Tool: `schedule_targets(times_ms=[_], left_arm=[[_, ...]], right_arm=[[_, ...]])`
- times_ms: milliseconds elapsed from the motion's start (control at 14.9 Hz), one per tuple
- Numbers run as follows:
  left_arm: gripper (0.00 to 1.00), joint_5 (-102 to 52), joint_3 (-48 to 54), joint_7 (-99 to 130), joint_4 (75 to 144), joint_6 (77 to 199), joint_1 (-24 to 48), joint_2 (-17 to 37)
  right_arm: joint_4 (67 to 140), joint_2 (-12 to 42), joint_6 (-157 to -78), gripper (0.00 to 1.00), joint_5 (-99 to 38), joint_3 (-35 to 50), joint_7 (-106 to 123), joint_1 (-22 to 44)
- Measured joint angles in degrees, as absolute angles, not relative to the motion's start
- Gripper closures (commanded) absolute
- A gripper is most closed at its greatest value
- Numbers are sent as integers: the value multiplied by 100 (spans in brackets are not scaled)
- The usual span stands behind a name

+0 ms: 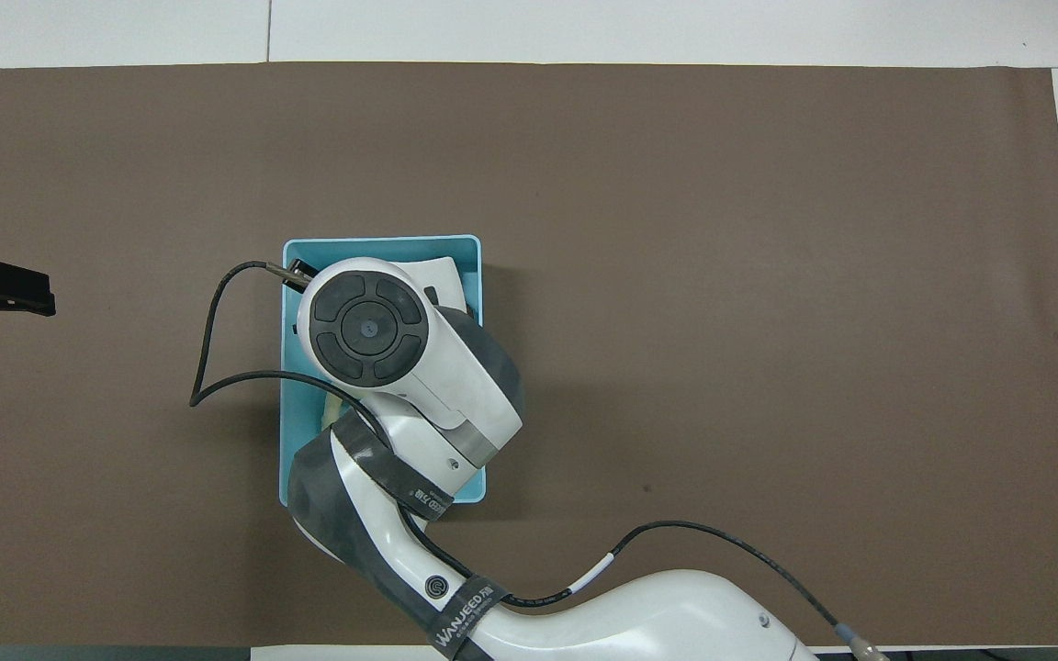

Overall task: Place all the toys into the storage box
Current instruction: 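Carry the cream horse over the box with the right gripper, then open the right gripper over the box and withdraw it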

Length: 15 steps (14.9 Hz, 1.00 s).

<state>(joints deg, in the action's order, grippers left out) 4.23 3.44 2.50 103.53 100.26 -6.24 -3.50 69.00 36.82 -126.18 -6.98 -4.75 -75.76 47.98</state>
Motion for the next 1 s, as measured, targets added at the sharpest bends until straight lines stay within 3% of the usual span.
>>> schedule_targets(times_ms=[268,603,1005], left_arm=[[0,424,142,244,10341,10004,-247,-351],[0,424,-140,205,10068,9689,57,-347],[0,424,-165,137,9774,9482,66,-157]], right_arm=[[6913,3337,-12228,0,-553,-720,-7326,4247],[7085,2461,-10906,0,-532,-749,-4398,2660],[7589,1879,-10263,0,-15,-767,-997,1170]])
